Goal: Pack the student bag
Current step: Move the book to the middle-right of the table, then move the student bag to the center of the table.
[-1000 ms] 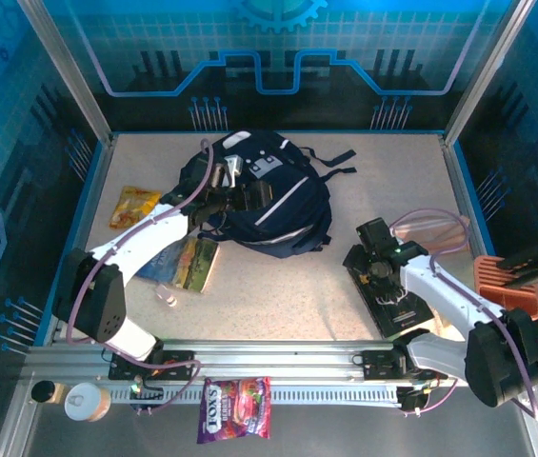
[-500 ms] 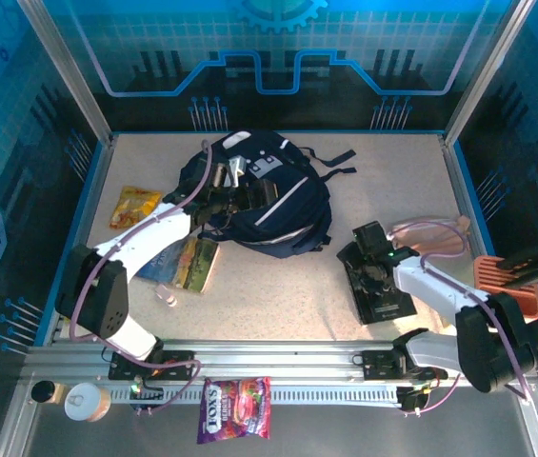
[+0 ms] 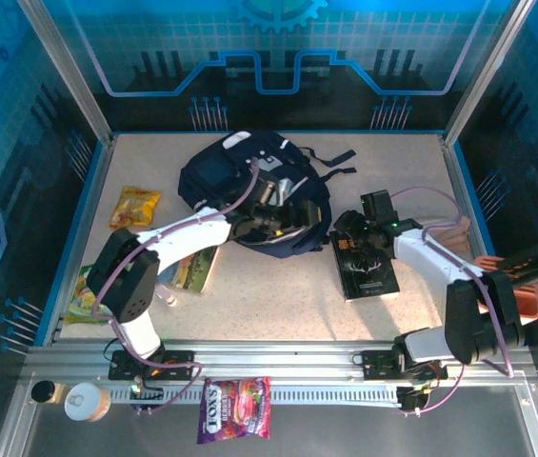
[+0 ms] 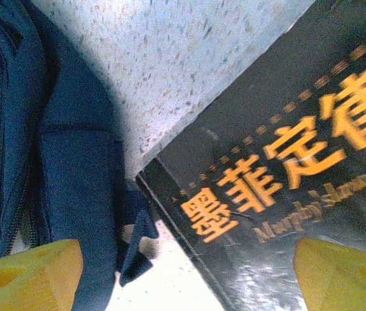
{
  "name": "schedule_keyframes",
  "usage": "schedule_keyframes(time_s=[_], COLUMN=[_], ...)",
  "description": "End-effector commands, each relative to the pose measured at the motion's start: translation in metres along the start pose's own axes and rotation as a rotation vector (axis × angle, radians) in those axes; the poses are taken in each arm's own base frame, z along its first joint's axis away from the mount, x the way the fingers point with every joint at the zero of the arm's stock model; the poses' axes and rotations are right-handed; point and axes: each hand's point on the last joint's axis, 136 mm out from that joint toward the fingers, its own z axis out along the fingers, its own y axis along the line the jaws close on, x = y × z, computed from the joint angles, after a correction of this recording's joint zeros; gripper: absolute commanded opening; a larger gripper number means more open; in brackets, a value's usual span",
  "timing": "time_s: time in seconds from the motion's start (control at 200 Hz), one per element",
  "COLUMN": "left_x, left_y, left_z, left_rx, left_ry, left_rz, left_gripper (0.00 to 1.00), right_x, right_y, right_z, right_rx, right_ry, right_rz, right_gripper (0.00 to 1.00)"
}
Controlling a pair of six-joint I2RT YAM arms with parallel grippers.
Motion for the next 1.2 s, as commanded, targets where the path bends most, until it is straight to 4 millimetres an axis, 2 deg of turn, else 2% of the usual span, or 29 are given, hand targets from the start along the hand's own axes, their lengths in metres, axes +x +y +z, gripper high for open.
schedule_keyframes(time_s=[0.0, 0.205, 0.565, 0.665, 0.76, 0.895, 0.965, 1.071, 1.136, 1.191], left_x=[0.011, 0.040, 0.056, 0.053, 0.045, 0.030, 0.022, 0.013, 0.010, 0.010], left_y=[-0.014, -0.026, 0.000, 0.015, 0.036, 0.075, 0.087, 0.091, 0.082, 0.069], left_z=[0.018, 0.049, 0.079, 0.081, 0.080, 0.072, 0.065, 0.052, 0.044, 0.040], left_rx=[0.021, 0.067, -0.020, -0.091, -0.164, -0.286, -0.316, -0.338, -0.320, -0.278], left_ry=[0.033, 0.162, 0.261, 0.245, 0.215, 0.169, 0.147, 0.117, 0.104, 0.107], left_rz=[-0.069, -0.106, -0.116, -0.085, -0.064, -0.057, -0.058, -0.039, -0.020, -0.015], left_gripper=[0.95, 0.91, 0.85, 0.85, 0.85, 0.85, 0.85, 0.85, 0.84, 0.79], right_x=[0.002, 0.010, 0.045, 0.060, 0.072, 0.071, 0.065, 0.053, 0.046, 0.041], right_y=[-0.041, -0.080, -0.104, -0.101, -0.087, -0.067, -0.062, -0.061, -0.057, -0.054], right_z=[-0.012, -0.010, 0.008, 0.009, 0.010, 0.006, 0.002, -0.006, -0.010, -0.012], right_rx=[0.128, 0.219, 0.249, 0.227, 0.170, 0.086, 0.073, 0.104, 0.106, 0.100], right_ry=[0.036, 0.062, 0.156, 0.178, 0.191, 0.181, 0.163, 0.128, 0.110, 0.100], right_rz=[-0.109, -0.100, 0.014, 0.071, 0.114, 0.148, 0.132, 0.072, 0.029, -0.009], right_gripper=[0.85, 0.86, 0.85, 0.84, 0.83, 0.82, 0.82, 0.82, 0.82, 0.82])
